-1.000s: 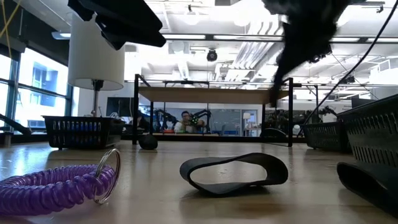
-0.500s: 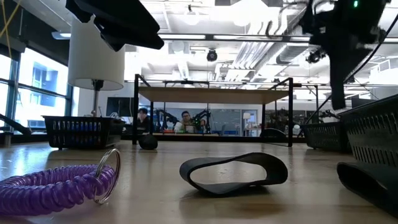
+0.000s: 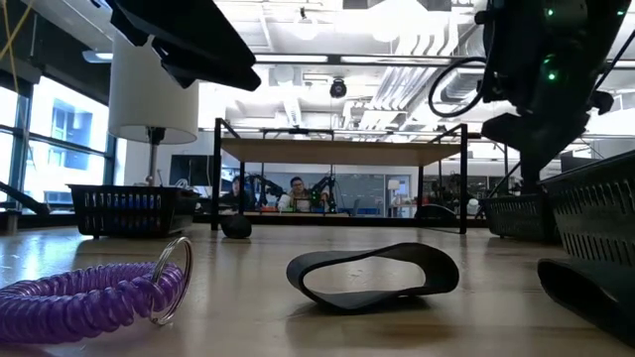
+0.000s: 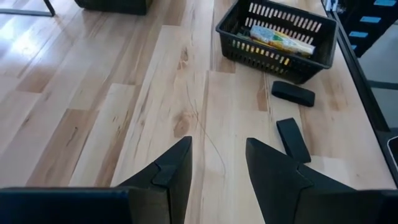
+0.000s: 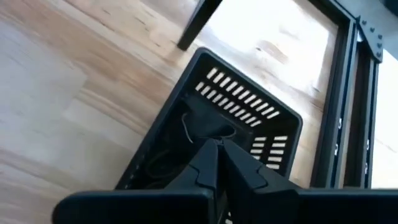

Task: Pick & Place Office Desk Supplies
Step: Put the rubber band into the top right bin, then put the bottom left rubber band into the top right bin

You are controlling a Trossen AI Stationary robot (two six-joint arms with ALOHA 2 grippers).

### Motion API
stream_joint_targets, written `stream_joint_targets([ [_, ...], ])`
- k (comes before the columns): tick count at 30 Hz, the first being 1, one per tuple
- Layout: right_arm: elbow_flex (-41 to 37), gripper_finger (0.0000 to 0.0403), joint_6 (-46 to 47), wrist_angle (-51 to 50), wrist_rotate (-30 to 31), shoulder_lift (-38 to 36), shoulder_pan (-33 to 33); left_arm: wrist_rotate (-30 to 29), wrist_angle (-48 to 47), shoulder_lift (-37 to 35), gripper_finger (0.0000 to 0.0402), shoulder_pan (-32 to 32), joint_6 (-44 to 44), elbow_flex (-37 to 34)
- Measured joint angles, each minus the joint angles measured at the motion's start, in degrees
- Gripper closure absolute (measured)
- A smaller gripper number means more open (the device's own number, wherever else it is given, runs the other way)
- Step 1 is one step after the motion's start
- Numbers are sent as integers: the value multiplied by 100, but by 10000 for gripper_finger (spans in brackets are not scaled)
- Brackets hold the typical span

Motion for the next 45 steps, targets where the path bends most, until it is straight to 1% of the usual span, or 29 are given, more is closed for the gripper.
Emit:
stream_joint_targets([
  [2, 0, 386, -8, -4, -93, 0, -32, 0, -13, 1, 256, -4, -8, 0],
  [4, 0, 364, -95, -2, -141, 0, -36, 2, -52, 1, 256, -7, -9, 0],
  [9, 0, 281, -141, 94, -210, 0, -35, -1, -197, 1, 256, -92, -37, 0],
  [13, 56, 218, -132, 145, -213, 0, -36, 0, -404, 3, 256, -161, -305, -1],
  [15, 114, 197, -123, 133, -133, 0, -34, -4, -415, 6, 256, -218, -316, -2],
  [18, 278, 176, -104, 48, 166, -8, -12, -17, -388, 6, 256, -317, -328, -2],
  [21, 512, 167, -130, -2, 536, -76, 146, -75, -245, 6, 256, -449, -221, -2],
  [25, 822, 164, -524, 47, 971, -116, 491, -210, 87, 6, 265, -626, 6, -2],
  [29, 957, 164, -608, 221, 1551, -120, 934, -217, 328, 6, 272, -816, 605, 136],
  [31, 964, 164, -597, 379, 1864, -120, 1156, -276, 340, 6, 275, -896, 853, 228],
  [34, 964, 164, -638, 763, 2322, -120, 1483, -605, 327, 6, 277, -1042, 1184, 297],
  [36, 964, 164, -776, 1094, 2561, -120, 1675, -654, 313, 6, 277, -1056, 1296, 329],
  [38, 964, 164, -973, 1530, 2718, -120, 1834, -555, 297, 6, 277, -1054, 1301, 345],
  [41, 964, 164, -1334, 2206, 2897, -118, 2053, -106, 293, 52, 277, -1049, 1247, 349],
  [45, 964, 164, -2251, 3302, 3023, -76, 2204, 291, 359, 282, 277, -1121, 1128, 352],
])
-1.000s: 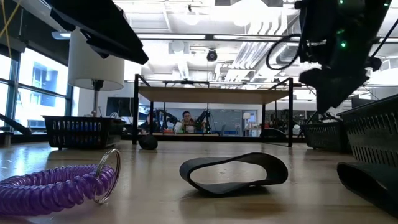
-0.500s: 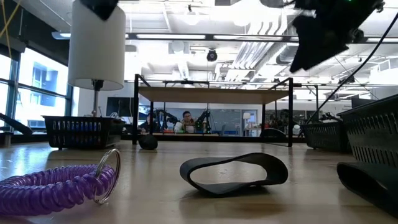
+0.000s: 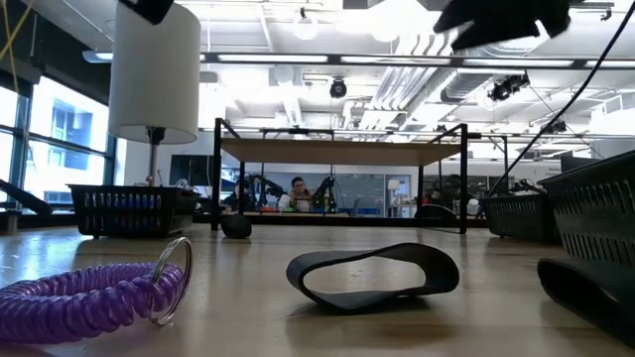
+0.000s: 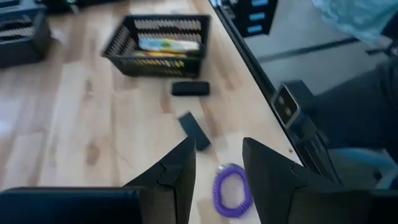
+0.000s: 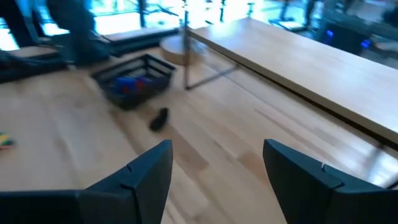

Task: Pick & Place Office Desk Supplies
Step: Put the bottom left rubber band into the top right bin

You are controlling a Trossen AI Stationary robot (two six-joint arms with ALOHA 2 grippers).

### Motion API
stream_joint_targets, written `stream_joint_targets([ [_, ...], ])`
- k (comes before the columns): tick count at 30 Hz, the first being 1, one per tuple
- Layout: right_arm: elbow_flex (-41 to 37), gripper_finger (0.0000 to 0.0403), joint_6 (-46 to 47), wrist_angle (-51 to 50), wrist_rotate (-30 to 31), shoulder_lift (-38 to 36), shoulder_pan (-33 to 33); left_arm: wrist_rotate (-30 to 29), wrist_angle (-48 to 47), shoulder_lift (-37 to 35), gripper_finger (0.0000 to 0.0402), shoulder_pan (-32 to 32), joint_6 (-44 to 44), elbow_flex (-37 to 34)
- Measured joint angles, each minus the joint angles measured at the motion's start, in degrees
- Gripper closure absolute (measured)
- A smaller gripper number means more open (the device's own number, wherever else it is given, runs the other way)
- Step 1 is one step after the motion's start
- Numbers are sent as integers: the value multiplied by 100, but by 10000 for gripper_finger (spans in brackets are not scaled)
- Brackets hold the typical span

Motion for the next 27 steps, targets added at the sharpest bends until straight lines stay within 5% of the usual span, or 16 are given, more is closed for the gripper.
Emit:
stream_joint_targets([
  [7, -2, 164, -1606, 1645, -616, 85, 201, 20, 336, 490, 277, -225, 242, -2],
  [14, -4, 164, -2423, 3083, -1167, 392, 411, 14, 442, 519, 277, -457, -466, -2],
  [27, -4, 164, -2754, 3989, -4016, 1206, 86, 13, 443, 519, 277, -785, -1184, -2],
])
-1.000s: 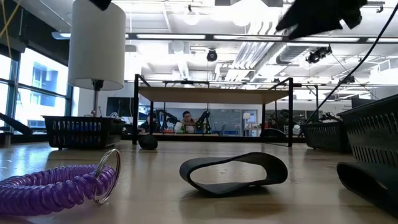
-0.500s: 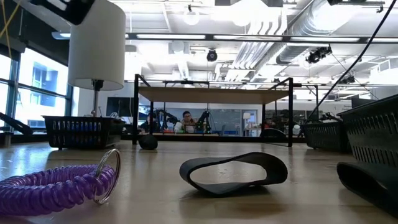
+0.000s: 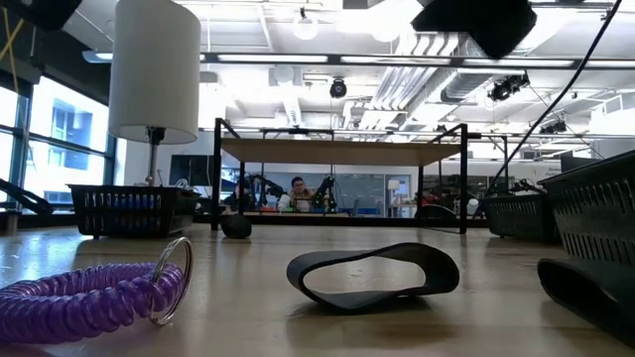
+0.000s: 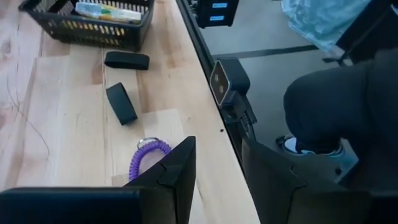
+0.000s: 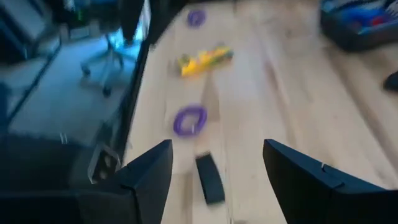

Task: Pick & Place Office Desk Supplies
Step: Put the bottom left rubber band into the top right bin

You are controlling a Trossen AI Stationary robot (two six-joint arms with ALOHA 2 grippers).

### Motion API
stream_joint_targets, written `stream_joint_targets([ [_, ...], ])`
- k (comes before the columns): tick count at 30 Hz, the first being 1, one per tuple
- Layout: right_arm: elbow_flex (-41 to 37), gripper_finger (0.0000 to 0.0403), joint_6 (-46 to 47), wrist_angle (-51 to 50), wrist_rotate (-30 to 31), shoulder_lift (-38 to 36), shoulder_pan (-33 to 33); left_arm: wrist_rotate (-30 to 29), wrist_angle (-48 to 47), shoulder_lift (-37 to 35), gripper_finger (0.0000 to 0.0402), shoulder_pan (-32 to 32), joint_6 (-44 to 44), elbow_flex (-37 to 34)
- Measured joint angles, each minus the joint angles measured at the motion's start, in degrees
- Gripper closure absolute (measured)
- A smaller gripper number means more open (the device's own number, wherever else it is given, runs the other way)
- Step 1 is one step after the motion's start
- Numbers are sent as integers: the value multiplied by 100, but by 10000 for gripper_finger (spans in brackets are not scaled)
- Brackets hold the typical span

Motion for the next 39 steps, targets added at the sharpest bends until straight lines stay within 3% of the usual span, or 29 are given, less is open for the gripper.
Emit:
stream_joint_targets([
  [6, -2, 164, -941, 981, -530, 742, -31, -14, -2, 0, 277, 2, -300, -2],
  [11, 9, 164, -931, 1436, -895, 1045, -203, -13, -9, -2, 277, -28, -553, -2],
  [16, 251, 164, -580, 628, -1281, 1060, -475, -11, -14, -2, 277, -28, -466, -7],
  [20, 704, 164, -1186, 383, -1667, 1060, -525, -9, -60, -2, 277, -28, -464, -7],
  [25, 1335, 164, -1178, -1152, -1568, 1054, -521, -7, -60, -2, 277, -28, -460, -7],
  [29, 1398, 164, -1136, -1618, -1477, 1053, -579, 1, -90, -2, 277, 11, -457, -7],
  [39, 1653, 164, -1599, -1389, -1798, 1869, -784, -2, -177, -2, 277, -27, -460, -7],
])
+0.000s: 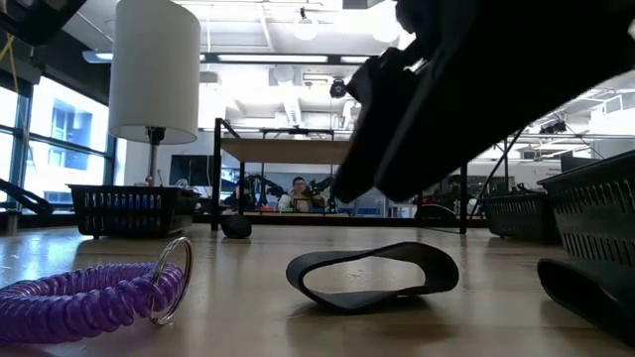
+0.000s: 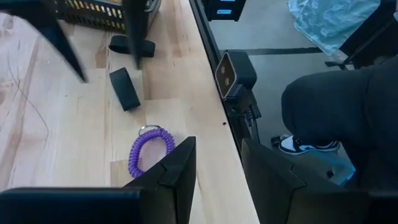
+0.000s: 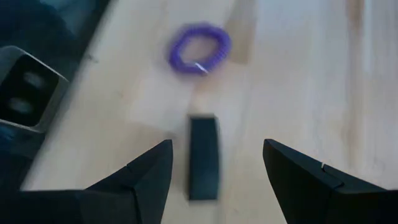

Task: Pick & Place Office Desk Supplies
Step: Put the bottom left rubber band into the top right bin

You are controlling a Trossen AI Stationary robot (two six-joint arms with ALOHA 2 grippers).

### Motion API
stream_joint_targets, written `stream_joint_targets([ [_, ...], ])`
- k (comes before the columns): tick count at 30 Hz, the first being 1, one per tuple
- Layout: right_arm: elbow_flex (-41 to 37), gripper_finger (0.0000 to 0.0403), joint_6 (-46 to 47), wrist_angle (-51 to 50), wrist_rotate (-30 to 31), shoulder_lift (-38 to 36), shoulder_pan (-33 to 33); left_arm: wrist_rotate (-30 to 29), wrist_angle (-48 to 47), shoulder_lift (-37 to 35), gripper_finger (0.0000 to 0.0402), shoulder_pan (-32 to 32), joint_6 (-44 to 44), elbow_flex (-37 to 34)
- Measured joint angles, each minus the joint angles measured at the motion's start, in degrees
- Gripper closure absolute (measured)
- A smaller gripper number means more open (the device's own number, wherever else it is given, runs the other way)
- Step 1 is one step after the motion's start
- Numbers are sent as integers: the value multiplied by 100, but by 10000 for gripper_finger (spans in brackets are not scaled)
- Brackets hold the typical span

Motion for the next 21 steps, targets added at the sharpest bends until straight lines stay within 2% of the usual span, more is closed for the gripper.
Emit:
stream_joint_targets([
  [8, 369, 164, -106, -168, -150, 499, -37, 1, 15, 44, 277, -10, -97, -4],
  [15, 390, 165, 146, -466, -119, 600, -29, 0, 11, 44, 277, -8, -147, -3],
  [21, 390, 195, 149, -478, -92, 598, -37, 0, 26, 44, 277, -8, -195, -2],
])
